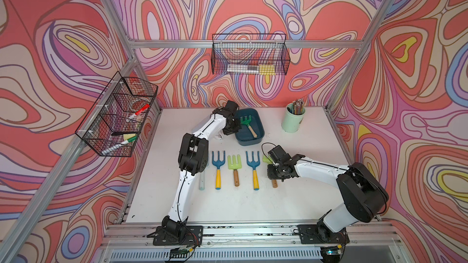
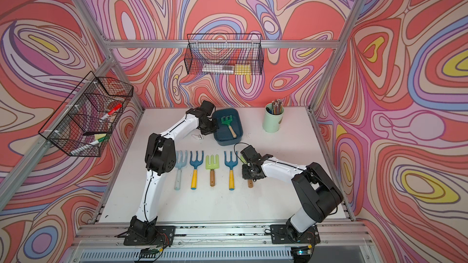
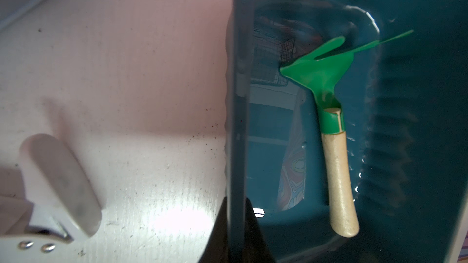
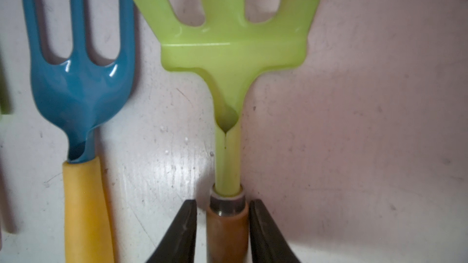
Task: Take the hand rake out of the storage box
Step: Place the rake at the center of the board, then pick up the rake from the storage box.
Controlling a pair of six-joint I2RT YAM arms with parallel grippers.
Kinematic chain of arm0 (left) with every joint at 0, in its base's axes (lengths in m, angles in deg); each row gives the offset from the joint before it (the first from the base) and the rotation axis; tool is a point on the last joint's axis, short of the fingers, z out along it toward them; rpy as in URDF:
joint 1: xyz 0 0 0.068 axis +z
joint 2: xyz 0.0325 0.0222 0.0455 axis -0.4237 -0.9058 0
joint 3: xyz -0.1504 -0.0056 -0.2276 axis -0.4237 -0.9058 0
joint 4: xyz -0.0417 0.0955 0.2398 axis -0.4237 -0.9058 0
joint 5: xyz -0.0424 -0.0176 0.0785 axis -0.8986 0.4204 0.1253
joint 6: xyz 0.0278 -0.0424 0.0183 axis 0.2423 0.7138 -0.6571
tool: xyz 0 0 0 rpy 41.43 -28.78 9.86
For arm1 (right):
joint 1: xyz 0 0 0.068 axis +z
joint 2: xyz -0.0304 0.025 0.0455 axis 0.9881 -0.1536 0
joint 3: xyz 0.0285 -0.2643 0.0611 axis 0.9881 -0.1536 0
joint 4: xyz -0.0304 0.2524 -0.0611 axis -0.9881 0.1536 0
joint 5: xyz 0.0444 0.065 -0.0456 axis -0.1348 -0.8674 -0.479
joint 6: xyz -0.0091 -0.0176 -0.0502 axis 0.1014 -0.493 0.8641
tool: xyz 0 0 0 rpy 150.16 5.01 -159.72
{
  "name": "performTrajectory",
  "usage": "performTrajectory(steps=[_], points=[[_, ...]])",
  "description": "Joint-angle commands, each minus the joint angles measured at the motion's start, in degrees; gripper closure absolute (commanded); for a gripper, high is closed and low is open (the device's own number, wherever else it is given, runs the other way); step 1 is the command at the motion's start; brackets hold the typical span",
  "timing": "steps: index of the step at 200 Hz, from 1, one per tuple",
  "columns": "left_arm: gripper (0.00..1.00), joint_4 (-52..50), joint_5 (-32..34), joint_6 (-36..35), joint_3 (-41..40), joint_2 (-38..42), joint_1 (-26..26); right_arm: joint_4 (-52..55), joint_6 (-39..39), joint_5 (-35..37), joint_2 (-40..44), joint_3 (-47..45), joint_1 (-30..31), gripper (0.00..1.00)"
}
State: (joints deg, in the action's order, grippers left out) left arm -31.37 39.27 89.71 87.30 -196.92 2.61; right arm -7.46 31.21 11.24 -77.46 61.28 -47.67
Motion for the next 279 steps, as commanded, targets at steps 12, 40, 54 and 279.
performTrajectory(steps=[12, 40, 54, 279], points=[[1.00, -0.4, 0.0, -0.9, 1.7, -0.5, 0.4, 2.5, -0.7, 0.8, -0.6, -0.8, 0.2, 0.58], [1.00, -0.3, -0.2, -1.2, 1.7, -0.7, 0.4, 4.3, -0.7, 0.1, 2.2, 1.3, 0.2, 0.50], [1.00, -0.2, -0.4, -1.2, 1.7, -0.8, 0.4, 5.9, -0.8, 0.1, 4.1, 3.2, 0.3, 0.47], [1.00, -1.8, -4.1, -5.0, 4.2, -2.2, 0.0, 17.9, 25.3, 5.6, -33.2, 63.0, -5.3, 0.46]])
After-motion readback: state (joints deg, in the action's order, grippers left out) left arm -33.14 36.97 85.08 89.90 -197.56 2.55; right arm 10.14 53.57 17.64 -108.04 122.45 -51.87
